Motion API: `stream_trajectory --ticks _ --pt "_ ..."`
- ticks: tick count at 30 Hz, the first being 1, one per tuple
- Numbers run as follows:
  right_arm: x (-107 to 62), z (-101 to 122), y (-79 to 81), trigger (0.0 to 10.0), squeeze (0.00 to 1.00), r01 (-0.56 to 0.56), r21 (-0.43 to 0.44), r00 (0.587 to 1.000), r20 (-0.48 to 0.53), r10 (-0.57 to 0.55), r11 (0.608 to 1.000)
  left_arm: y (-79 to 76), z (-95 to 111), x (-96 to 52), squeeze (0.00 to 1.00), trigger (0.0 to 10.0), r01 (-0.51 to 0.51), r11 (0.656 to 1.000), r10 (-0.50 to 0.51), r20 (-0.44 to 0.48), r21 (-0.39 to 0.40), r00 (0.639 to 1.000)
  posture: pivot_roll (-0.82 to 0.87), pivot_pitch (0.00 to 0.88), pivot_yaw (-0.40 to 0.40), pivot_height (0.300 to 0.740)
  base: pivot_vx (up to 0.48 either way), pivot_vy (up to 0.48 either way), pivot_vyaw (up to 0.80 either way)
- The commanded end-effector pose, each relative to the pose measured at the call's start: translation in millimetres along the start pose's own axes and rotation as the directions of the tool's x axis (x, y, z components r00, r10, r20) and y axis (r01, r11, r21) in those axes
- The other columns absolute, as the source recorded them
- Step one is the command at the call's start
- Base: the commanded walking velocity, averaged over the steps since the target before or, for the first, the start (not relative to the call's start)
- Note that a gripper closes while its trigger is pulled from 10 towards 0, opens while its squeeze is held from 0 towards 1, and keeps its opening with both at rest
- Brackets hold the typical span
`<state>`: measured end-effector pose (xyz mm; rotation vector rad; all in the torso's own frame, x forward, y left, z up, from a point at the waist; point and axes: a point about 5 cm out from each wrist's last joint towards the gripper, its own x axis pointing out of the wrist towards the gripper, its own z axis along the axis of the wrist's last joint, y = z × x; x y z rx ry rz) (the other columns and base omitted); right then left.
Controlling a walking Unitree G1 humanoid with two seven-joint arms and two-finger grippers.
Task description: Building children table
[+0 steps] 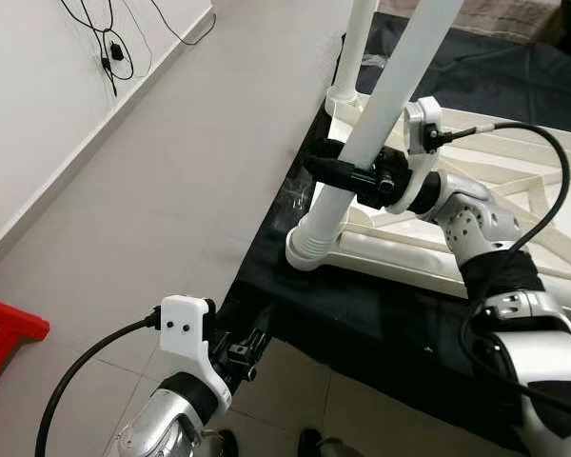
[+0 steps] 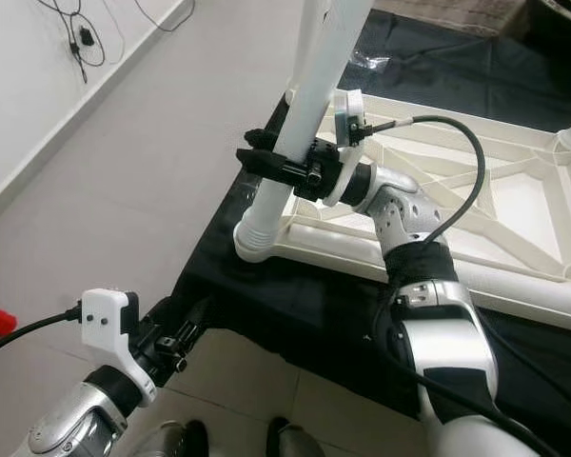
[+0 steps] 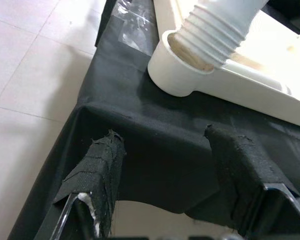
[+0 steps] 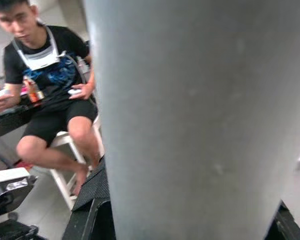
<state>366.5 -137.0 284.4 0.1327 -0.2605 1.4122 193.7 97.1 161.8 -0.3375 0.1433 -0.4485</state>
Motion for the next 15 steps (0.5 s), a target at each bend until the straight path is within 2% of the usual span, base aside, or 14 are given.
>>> stream_trajectory --ticks 1,8,10,15 --pt "7.6 -7.3 0.8 10.0 0.00 -0.029 -0.008 0.999 -0.037 0.029 1.000 -1.9 -2.9 -3.2 0.00 10.0 0.007 1.000 -0.006 -0.025 0.010 1.000 0.13 0.310 -0.059 0.740 0.000 0.000 0.00" --pt "8.0 -9.8 -3.7 10.0 0.00 0.004 -0.036 0.997 -0.072 -0.007 0.999 -2.2 -3.1 -3.2 0.00 10.0 0.008 1.000 -0.007 -0.029 0.018 1.000 0.13 0.308 -0.061 0.740 0.000 0.000 0.00" --pt "9.0 -10.4 -5.7 10.0 0.00 0.023 -0.068 0.995 -0.094 -0.029 0.997 -2.5 -3.1 -3.1 0.00 10.0 0.007 1.000 -0.007 -0.029 0.019 1.000 0.13 0.307 -0.063 0.740 0.000 0.000 0.00" --pt "7.7 -12.1 -4.8 10.0 0.00 -0.012 -0.079 0.990 -0.142 0.001 0.997 -2.6 -3.7 -2.7 0.00 10.0 0.006 1.000 -0.006 -0.031 0.023 0.999 0.13 0.305 -0.064 0.740 0.000 0.000 0.00"
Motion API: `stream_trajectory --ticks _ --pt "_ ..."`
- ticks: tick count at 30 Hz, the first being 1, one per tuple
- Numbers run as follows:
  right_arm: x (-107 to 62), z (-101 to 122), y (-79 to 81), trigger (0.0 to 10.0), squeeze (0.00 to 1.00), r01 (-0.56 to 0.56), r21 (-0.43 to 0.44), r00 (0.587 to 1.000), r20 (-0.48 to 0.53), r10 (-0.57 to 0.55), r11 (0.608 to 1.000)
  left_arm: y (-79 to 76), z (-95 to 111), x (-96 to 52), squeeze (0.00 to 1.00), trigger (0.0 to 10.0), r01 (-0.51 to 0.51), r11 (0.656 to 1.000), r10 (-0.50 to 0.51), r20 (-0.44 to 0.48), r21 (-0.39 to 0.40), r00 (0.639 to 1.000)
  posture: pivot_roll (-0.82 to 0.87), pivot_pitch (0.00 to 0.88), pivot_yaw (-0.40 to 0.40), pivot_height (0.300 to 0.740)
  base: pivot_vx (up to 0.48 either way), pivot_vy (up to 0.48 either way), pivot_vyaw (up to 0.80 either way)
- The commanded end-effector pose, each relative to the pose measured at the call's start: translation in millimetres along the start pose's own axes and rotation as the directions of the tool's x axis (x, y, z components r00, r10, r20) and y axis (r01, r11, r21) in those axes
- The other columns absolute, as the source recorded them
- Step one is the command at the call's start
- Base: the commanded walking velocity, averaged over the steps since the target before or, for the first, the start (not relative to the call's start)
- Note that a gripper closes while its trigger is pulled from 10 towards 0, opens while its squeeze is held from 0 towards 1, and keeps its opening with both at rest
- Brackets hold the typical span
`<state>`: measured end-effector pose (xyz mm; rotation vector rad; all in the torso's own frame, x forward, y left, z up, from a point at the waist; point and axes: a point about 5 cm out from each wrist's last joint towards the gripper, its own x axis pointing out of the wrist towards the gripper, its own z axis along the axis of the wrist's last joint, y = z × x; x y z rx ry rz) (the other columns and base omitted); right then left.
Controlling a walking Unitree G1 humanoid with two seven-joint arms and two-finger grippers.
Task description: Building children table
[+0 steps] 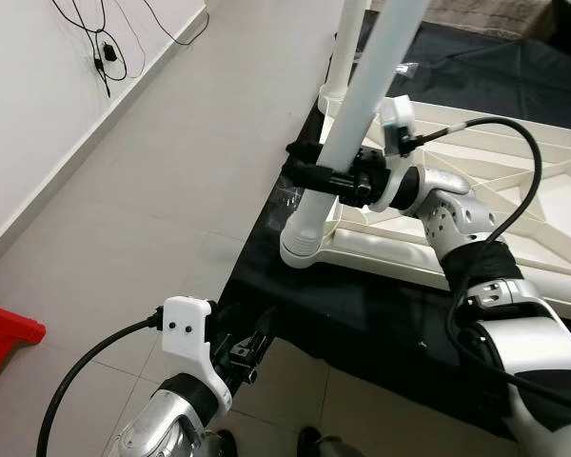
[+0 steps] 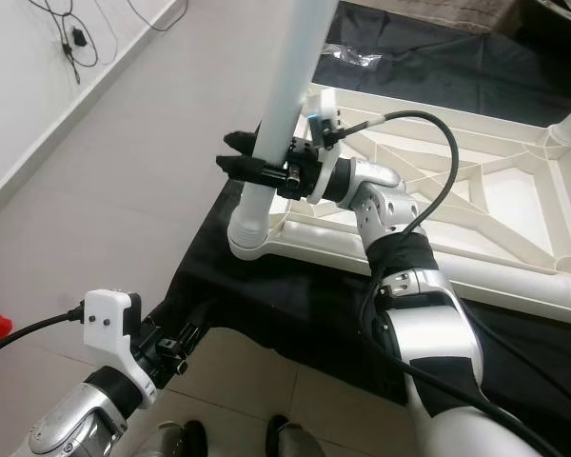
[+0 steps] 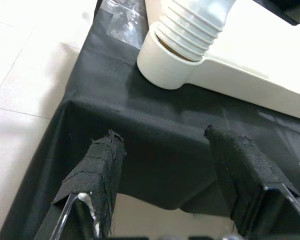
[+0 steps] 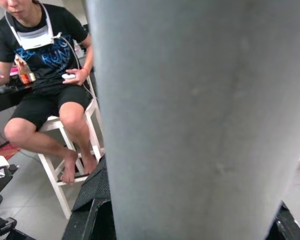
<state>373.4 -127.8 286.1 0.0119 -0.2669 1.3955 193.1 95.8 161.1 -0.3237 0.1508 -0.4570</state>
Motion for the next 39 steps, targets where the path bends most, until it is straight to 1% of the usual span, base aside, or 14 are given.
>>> stream_trajectory --ticks 1,7,13,18,26,27,28,29,31,33,34,35,37,39 --pt "-2.1 -12 2.1 10.0 0.00 -0.026 0.005 0.996 -0.086 0.027 1.000 -1.5 -3 -2.7 0.00 10.0 0.000 1.000 0.000 -0.020 0.011 1.000 0.13 0.305 -0.064 0.740 0.000 0.000 0.00" --pt "-2.2 -18 6.8 10.0 0.00 -0.092 -0.005 0.986 -0.140 0.091 0.996 -2.6 -4 -2.3 0.00 10.0 0.002 1.000 -0.002 -0.024 0.016 1.000 0.12 0.296 -0.066 0.740 0.000 0.000 0.00" --pt "3.9 -27 14.1 10.0 0.00 -0.186 -0.055 0.953 -0.252 0.166 0.981 -2.7 -4 -2.2 0.00 10.0 0.003 1.000 -0.003 -0.024 0.020 1.000 0.12 0.295 -0.066 0.740 0.000 0.000 0.00" --pt "8.5 -31 14.2 10.0 0.00 -0.185 -0.089 0.941 -0.302 0.151 0.979 -3.0 -5 -2.1 0.00 10.0 0.005 1.000 -0.004 -0.025 0.021 1.000 0.12 0.282 -0.069 0.740 0.000 0.000 0.00" --pt "13.1 -31 9.2 10.0 0.00 -0.119 -0.114 0.946 -0.315 0.078 0.986 -3.9 -6 -1.7 0.00 10.0 0.008 1.000 -0.008 -0.025 0.026 1.000 0.12 0.273 -0.071 0.740 0.000 0.000 0.00" --pt "14.4 -30 3.2 10.0 0.00 -0.026 -0.118 0.952 -0.306 -0.011 0.993 -3.9 -6 -1.1 0.00 10.0 0.009 1.000 -0.008 -0.025 0.028 1.000 0.11 0.267 -0.071 0.740 0.000 0.000 0.00" --pt "14.4 -30 1.3 10.0 0.00 0.007 -0.116 0.952 -0.302 -0.042 0.993 -3.9 -7 -0.9 0.00 10.0 0.009 1.000 -0.009 -0.025 0.029 1.000 0.11 0.267 -0.071 0.740 0.000 0.000 0.00" --pt "14.4 -30 1.3 10.0 0.00 0.007 -0.116 0.952 -0.302 -0.042 0.993 -3.9 -7 -0.9 0.00 10.0 0.009 1.000 -0.009 -0.025 0.029 1.000 0.11 0.267 -0.071 0.740 0.000 0.000 0.00" --pt "13.7 -29 -3.3 10.0 0.00 0.091 -0.126 0.952 -0.280 -0.124 0.988 -4.1 -7 -0.8 0.00 10.0 0.010 1.000 -0.010 -0.025 0.029 1.000 0.11 0.267 -0.071 0.740 0.000 0.000 0.00" --pt "13.7 -29 -3.3 10.0 0.00 0.091 -0.126 0.952 -0.280 -0.124 0.988 -4.1 -7 -0.8 0.00 10.0 0.010 1.000 -0.010 -0.025 0.029 1.000 0.11 0.267 -0.071 0.740 0.000 0.000 0.00" --pt "13.0 -29 -5.1 10.0 0.00 0.131 -0.131 0.951 -0.262 -0.162 0.983 -4.0 -7 -0.7 0.00 10.0 0.010 1.000 -0.009 -0.025 0.030 1.000 0.11 0.264 -0.072 0.740 0.000 0.000 0.00" --pt "13.0 -29 -5.1 10.0 0.00 0.131 -0.131 0.951 -0.262 -0.162 0.983 -4.0 -7 -0.7 0.00 10.0 0.010 1.000 -0.009 -0.025 0.030 1.000 0.11 0.264 -0.072 0.740 0.000 0.000 0.00" --pt "9.2 -34 -7.2 10.0 0.00 0.207 -0.122 0.942 -0.242 -0.231 0.971 -3.8 -7 -0.3 0.00 10.0 0.010 1.000 -0.009 -0.024 0.030 1.000 0.11 0.266 -0.071 0.740 0.000 0.000 0.00" --pt "5.3 -40 -7.0 10.0 0.00 0.241 -0.120 0.935 -0.237 -0.263 0.963 -3.7 -6 -0.1 0.00 10.0 0.009 0.999 -0.009 -0.023 0.031 1.000 0.11 0.270 -0.072 0.740 0.000 0.000 0.00"
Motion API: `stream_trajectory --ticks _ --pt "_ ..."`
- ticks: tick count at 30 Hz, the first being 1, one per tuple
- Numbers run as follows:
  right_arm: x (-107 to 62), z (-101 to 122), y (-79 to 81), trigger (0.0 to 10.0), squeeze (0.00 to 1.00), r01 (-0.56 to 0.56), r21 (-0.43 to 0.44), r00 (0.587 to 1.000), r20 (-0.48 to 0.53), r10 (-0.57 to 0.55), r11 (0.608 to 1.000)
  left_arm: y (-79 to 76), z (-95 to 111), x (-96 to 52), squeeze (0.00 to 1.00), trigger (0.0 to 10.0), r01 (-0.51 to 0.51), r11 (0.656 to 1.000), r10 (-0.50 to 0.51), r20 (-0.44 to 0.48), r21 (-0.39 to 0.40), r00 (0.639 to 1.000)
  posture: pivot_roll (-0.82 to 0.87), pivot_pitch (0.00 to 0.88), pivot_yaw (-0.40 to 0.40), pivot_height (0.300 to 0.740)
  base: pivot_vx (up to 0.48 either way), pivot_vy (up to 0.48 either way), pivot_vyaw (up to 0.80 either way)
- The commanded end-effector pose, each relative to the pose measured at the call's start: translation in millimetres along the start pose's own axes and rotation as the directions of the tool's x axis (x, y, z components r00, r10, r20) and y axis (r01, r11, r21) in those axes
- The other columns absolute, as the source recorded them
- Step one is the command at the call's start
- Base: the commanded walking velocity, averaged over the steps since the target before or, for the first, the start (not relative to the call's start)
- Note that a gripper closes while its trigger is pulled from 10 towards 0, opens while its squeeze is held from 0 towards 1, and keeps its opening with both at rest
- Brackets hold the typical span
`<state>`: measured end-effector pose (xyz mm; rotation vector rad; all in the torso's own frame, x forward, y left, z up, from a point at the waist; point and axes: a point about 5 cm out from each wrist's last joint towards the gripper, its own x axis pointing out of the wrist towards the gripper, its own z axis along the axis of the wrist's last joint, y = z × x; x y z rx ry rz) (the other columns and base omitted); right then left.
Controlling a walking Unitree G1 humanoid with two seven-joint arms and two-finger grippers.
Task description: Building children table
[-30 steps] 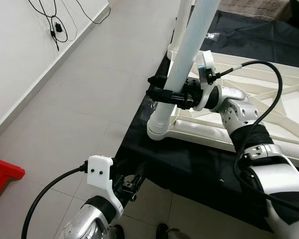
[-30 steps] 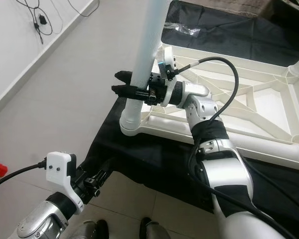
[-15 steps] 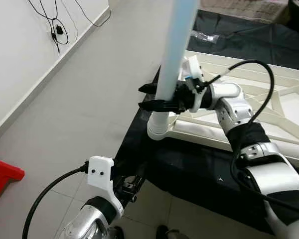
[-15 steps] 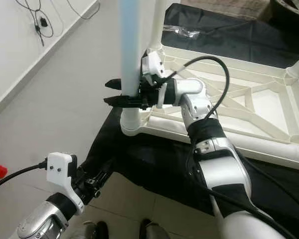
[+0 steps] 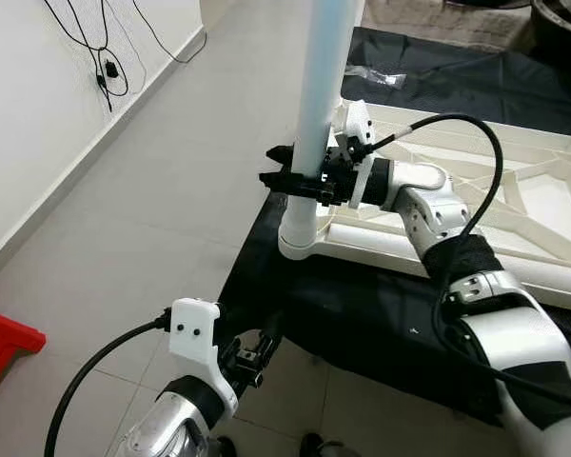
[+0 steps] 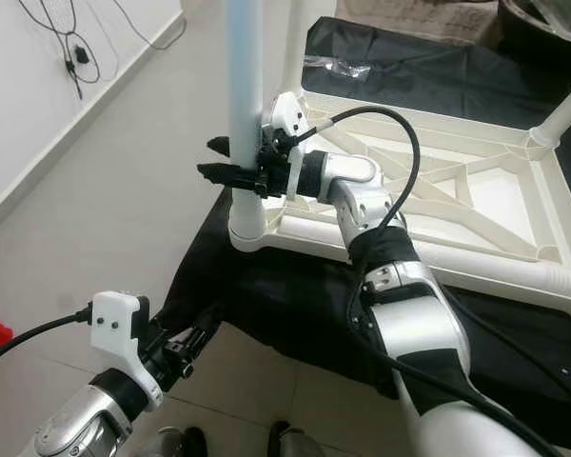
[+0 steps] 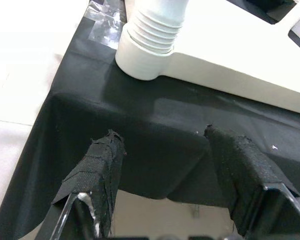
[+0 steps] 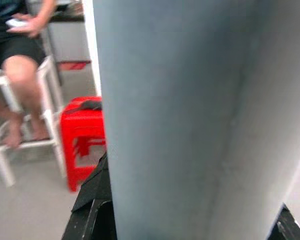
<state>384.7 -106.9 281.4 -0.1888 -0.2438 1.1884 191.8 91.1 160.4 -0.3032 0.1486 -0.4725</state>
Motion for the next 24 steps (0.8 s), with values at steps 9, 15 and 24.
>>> stream_trajectory --ticks 9,15,24 --pt "-12.7 -41 -0.7 10.0 0.00 0.184 0.085 0.976 -0.139 -0.171 0.979 0.5 -4 -0.4 0.00 10.0 -0.006 1.000 0.006 -0.016 0.011 1.000 0.11 0.275 -0.071 0.740 0.000 0.000 0.00" --pt "-12.2 -43 -7.1 10.0 0.00 0.334 0.099 0.937 -0.144 -0.319 0.937 0.5 -4 -0.4 0.00 10.0 -0.007 1.000 0.007 -0.015 0.012 1.000 0.11 0.276 -0.073 0.740 0.000 0.000 0.00" --pt "-22.7 -52 -21.6 10.0 0.00 0.711 0.131 0.703 -0.170 -0.691 0.691 1.9 -3 0.1 0.00 10.0 -0.011 1.000 0.011 -0.012 0.012 1.000 0.11 0.277 -0.071 0.740 0.000 0.000 0.00"
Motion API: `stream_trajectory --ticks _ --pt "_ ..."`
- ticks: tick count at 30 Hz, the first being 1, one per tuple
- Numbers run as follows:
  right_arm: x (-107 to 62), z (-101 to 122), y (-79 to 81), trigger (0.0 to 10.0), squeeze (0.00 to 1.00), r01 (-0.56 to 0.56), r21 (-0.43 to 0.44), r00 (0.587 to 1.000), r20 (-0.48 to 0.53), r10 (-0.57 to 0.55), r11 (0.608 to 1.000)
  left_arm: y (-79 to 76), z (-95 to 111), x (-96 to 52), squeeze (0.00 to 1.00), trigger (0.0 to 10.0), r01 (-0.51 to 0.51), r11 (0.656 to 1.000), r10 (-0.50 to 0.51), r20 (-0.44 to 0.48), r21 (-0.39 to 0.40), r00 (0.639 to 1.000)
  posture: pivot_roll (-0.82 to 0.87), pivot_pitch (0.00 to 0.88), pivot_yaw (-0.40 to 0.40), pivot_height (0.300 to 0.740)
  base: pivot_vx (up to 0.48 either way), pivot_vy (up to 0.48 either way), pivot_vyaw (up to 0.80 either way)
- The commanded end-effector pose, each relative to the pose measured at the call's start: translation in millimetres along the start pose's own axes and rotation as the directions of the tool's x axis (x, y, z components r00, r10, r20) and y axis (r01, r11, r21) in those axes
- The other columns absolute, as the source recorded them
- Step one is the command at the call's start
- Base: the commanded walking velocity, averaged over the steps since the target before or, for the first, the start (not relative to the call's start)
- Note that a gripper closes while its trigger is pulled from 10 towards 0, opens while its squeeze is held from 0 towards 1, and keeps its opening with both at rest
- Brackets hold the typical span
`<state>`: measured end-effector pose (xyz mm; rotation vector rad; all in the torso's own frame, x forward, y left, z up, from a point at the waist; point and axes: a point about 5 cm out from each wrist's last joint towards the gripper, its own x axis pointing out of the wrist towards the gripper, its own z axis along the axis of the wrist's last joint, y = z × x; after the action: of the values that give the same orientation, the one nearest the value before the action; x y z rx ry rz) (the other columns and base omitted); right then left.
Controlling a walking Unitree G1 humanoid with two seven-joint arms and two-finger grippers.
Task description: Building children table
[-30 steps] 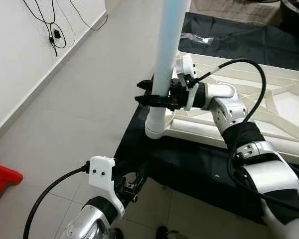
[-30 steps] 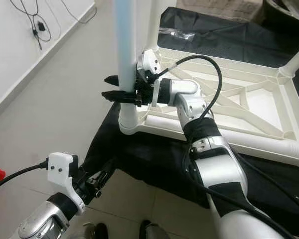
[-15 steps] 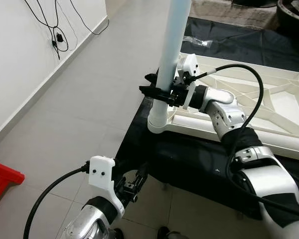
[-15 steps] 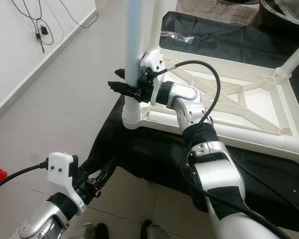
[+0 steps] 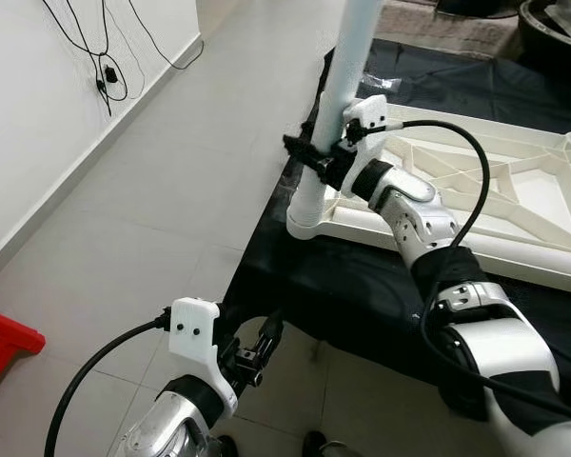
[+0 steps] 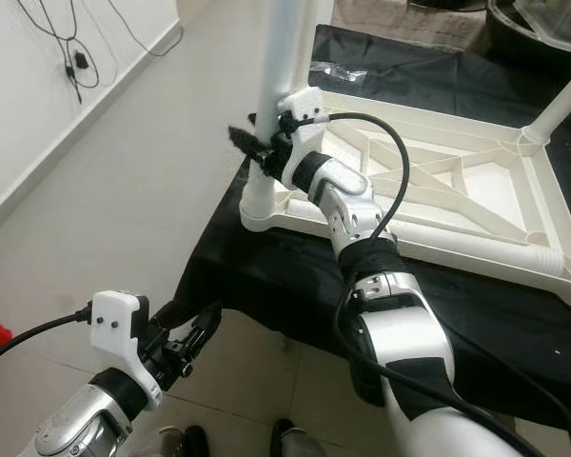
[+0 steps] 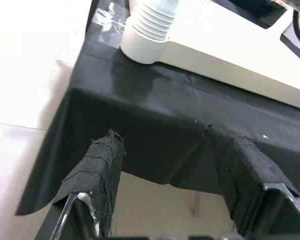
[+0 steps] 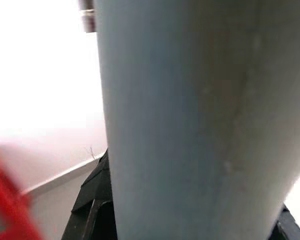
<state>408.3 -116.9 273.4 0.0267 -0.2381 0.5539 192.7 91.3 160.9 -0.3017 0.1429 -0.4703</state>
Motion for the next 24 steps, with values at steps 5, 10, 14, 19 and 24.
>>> stream_trajectory --ticks 5,10,14,19,24 --pt "-22.8 -41 -22.7 10.0 0.00 0.327 -0.010 0.936 -0.132 -0.325 0.945 1.8 -3 0.0 0.00 10.0 -0.008 1.000 0.008 -0.017 0.013 1.000 0.11 0.276 -0.070 0.740 0.000 0.000 0.00" --pt "-30.4 -48 -20.7 10.0 0.00 0.489 -0.066 0.864 -0.103 -0.493 0.870 2.3 -4 0.2 0.00 10.0 -0.010 1.000 0.010 -0.017 0.014 1.000 0.12 0.278 -0.068 0.740 0.000 0.000 0.00" --pt "-34.3 -47 -18.1 10.0 0.00 0.597 -0.112 0.794 -0.064 -0.605 0.795 2.6 -4 0.2 0.00 10.0 -0.009 1.000 0.010 -0.019 0.015 1.000 0.12 0.279 -0.068 0.740 0.000 0.000 0.00" --pt "-36.8 -46 -18.1 10.0 0.00 0.692 -0.146 0.708 -0.050 -0.704 0.707 2.6 -4 0.4 0.00 10.0 -0.009 1.000 0.009 -0.019 0.016 1.000 0.12 0.278 -0.068 0.740 0.000 0.000 0.00" --pt "-35.2 -44 -17.2 10.0 0.00 0.802 -0.143 0.577 -0.065 -0.814 0.580 2.8 -4 0.6 0.00 10.0 -0.011 1.000 0.011 -0.018 0.016 1.000 0.12 0.280 -0.068 0.740 0.000 0.000 0.00"
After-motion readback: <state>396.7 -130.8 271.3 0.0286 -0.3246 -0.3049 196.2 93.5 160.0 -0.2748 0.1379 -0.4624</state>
